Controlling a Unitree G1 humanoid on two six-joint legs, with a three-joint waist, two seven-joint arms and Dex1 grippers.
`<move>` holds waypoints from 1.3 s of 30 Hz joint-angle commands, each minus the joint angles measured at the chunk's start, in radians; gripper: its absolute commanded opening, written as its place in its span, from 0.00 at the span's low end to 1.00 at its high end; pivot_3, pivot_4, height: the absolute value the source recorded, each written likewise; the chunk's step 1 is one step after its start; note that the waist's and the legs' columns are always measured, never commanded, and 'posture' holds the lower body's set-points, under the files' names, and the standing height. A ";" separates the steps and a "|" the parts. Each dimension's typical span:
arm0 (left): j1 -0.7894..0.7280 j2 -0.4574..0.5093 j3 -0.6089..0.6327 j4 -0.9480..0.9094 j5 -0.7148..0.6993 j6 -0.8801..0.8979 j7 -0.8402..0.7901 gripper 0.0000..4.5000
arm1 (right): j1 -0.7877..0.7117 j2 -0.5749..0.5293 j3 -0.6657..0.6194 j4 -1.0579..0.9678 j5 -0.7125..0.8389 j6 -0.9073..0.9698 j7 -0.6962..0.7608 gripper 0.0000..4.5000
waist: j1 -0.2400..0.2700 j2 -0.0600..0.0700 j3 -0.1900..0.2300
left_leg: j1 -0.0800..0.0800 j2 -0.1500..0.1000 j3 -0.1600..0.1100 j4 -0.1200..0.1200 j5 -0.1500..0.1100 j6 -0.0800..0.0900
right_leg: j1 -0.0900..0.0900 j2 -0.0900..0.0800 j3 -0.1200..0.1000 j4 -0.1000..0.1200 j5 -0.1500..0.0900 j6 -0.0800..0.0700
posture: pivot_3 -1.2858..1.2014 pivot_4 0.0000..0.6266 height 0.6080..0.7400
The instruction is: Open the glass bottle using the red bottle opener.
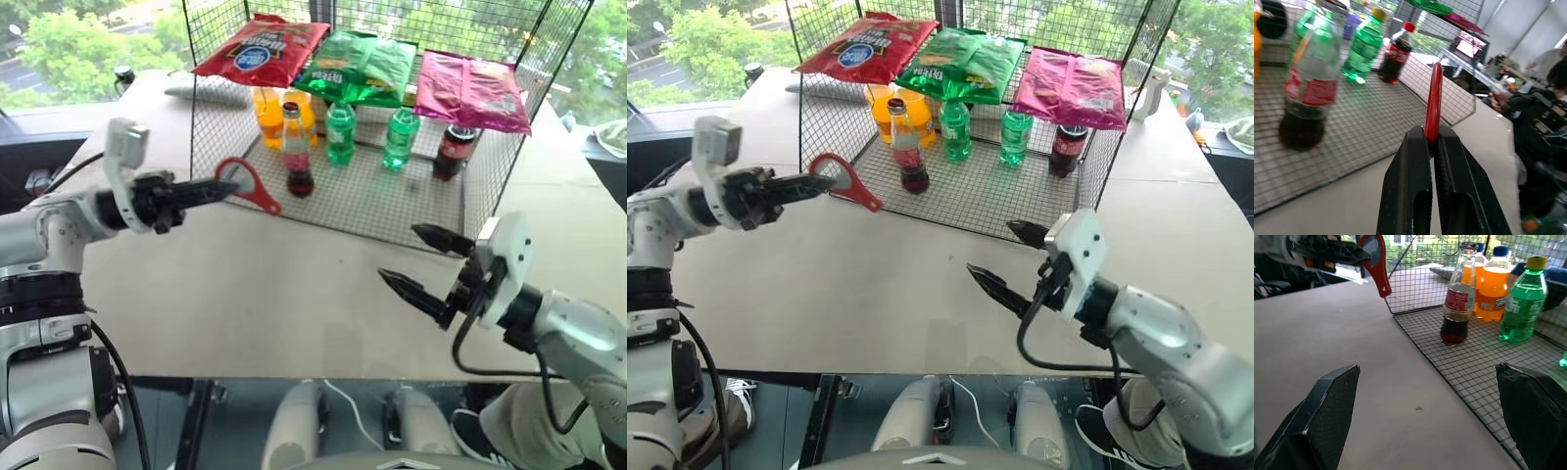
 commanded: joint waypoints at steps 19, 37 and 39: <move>-0.318 -0.164 -0.460 -0.028 -0.080 -0.152 -0.143 0.01 | -0.527 -0.065 0.170 0.450 0.768 0.248 -0.279 1.00 | 0.007 0.001 0.001 | -0.003 -0.001 0.003 -0.001 -0.001 0.002 | -0.002 0.002 0.003 -0.001 0.000 -0.001 | 0.52 0.24 1.00; -0.347 -0.150 -0.533 0.000 -0.105 -0.232 -0.143 0.01 | -0.535 -0.057 0.219 0.472 0.793 0.282 -0.324 1.00 | 0.008 0.001 0.001 | -0.004 0.000 0.003 -0.001 -0.001 0.003 | -0.004 0.003 0.004 0.000 0.000 -0.001 | 0.52 0.24 1.00; -0.349 -0.142 -0.544 0.003 -0.110 -0.243 -0.143 0.01 | -0.530 -0.067 0.217 0.475 0.792 0.293 -0.317 1.00 | 0.008 0.001 0.001 | -0.004 0.000 0.003 -0.001 -0.001 0.003 | -0.004 0.003 0.004 0.000 0.000 -0.001 | 0.52 0.24 1.00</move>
